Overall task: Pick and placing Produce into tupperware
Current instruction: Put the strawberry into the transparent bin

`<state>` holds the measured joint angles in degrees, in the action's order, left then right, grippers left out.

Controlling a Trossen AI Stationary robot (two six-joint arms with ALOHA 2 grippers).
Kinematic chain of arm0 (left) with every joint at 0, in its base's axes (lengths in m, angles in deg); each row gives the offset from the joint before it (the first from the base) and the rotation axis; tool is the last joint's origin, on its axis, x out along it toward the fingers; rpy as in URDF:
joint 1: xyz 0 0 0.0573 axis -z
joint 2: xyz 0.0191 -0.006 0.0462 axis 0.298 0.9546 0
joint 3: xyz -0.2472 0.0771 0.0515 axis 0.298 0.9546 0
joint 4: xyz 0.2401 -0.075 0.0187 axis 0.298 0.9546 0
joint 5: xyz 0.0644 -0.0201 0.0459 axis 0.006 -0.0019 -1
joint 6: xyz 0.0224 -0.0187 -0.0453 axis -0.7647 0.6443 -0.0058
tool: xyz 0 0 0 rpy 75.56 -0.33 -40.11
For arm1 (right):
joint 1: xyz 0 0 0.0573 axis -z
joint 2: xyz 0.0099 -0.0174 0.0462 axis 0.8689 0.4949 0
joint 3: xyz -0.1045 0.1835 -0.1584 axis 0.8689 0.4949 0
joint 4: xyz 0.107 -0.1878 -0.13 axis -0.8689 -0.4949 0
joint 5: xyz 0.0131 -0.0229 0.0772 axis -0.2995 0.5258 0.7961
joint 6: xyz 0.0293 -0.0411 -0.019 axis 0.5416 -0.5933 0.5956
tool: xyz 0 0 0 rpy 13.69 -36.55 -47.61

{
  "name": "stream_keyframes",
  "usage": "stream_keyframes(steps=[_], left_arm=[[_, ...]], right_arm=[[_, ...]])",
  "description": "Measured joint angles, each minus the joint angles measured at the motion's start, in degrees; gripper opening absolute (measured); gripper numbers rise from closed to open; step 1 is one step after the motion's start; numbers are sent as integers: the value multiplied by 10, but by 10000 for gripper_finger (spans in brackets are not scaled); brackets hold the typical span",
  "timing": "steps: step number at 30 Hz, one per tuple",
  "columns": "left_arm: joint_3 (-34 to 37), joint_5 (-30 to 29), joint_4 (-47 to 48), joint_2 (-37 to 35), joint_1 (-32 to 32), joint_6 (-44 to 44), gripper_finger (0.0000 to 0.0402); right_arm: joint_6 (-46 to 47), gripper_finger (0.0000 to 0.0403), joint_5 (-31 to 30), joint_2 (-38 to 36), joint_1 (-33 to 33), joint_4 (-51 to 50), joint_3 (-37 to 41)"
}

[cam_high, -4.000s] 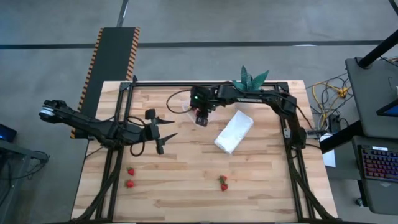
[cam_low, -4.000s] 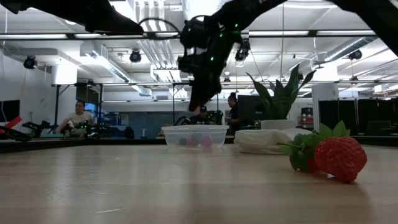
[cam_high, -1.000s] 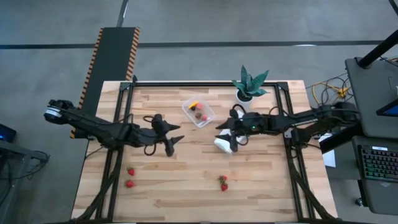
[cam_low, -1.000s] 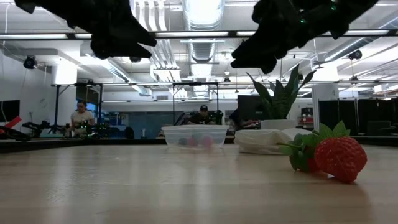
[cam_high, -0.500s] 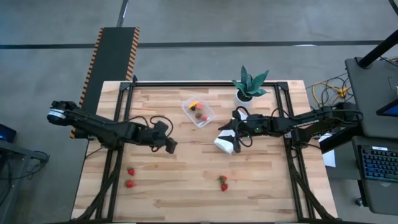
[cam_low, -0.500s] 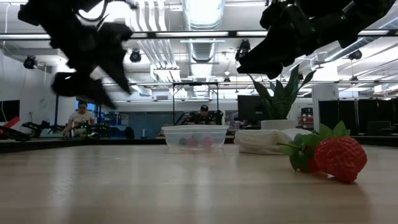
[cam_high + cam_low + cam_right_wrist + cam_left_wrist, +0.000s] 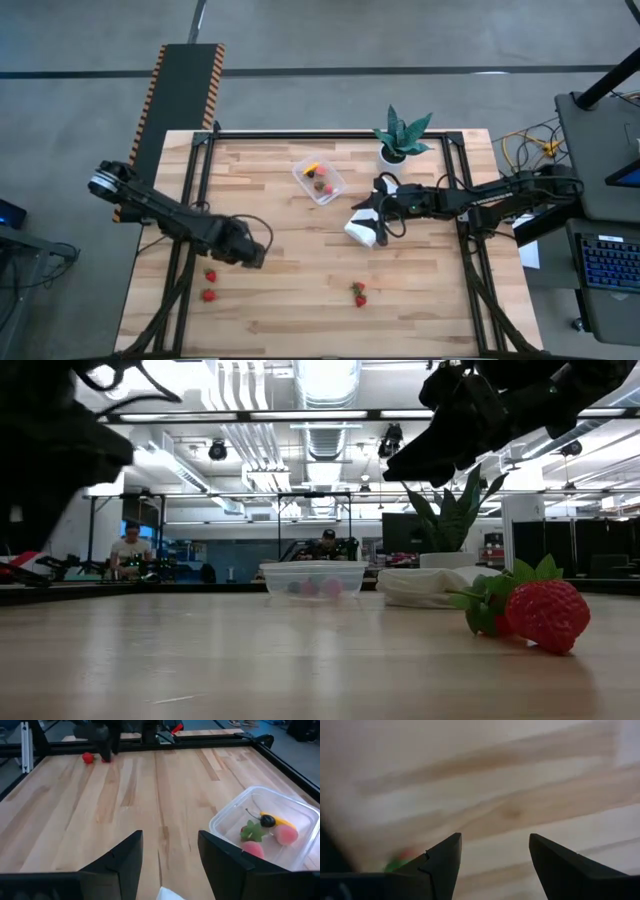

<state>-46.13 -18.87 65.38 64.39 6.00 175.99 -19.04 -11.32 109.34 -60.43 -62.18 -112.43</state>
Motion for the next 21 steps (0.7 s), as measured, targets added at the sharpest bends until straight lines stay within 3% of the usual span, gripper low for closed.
stream_keyframes(steps=[4,12,21], left_arm=[[-34,9,70,18,46,67,219],[-21,36,70,13,115,180,226],[-8,37,71,16,172,264,273]], right_arm=[[0,182,0,0,0,-1,6],[1,182,0,0,0,0,15],[2,182,0,0,0,0,16]])
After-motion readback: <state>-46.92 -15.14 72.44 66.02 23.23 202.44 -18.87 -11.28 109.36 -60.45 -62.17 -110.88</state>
